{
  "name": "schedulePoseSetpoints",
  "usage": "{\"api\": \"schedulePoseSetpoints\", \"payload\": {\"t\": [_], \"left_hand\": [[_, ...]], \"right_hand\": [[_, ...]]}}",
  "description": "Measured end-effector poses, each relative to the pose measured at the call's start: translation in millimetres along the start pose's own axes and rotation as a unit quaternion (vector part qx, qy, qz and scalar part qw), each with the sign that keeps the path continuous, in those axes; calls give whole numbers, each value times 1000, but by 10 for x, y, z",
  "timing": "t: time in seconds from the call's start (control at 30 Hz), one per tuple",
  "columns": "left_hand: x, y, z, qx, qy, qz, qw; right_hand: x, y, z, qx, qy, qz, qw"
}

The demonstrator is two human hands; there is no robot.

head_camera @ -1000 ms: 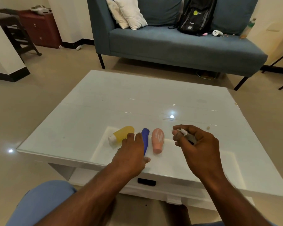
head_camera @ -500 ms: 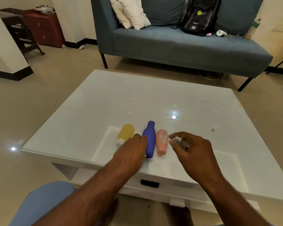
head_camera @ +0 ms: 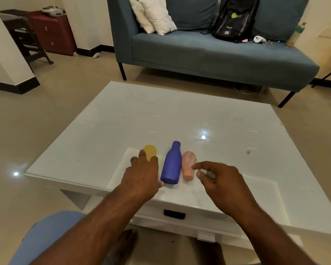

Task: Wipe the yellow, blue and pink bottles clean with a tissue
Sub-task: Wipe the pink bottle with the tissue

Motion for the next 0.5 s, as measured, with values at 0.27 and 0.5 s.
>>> {"api": "schedulePoseSetpoints", "payload": {"t": [0.27,0.5], "left_hand": [[-36,-8,1,-23,-9,1,1000],[-13,-21,-9,-41,-7,5,999]], "right_hand": [[-121,113,8,-20,-115,42,992],[-254,117,78,38,-103,90,990]]}}
Point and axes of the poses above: each hand's wrist, its own y-axis towards the middle knuckle, its own x-axis out of the back of the hand, z = x × y, the point moved 1 cm from there along y, towards the middle knuckle, and after that the axes turned 13 degrees about -z, right-handed, at the moved point
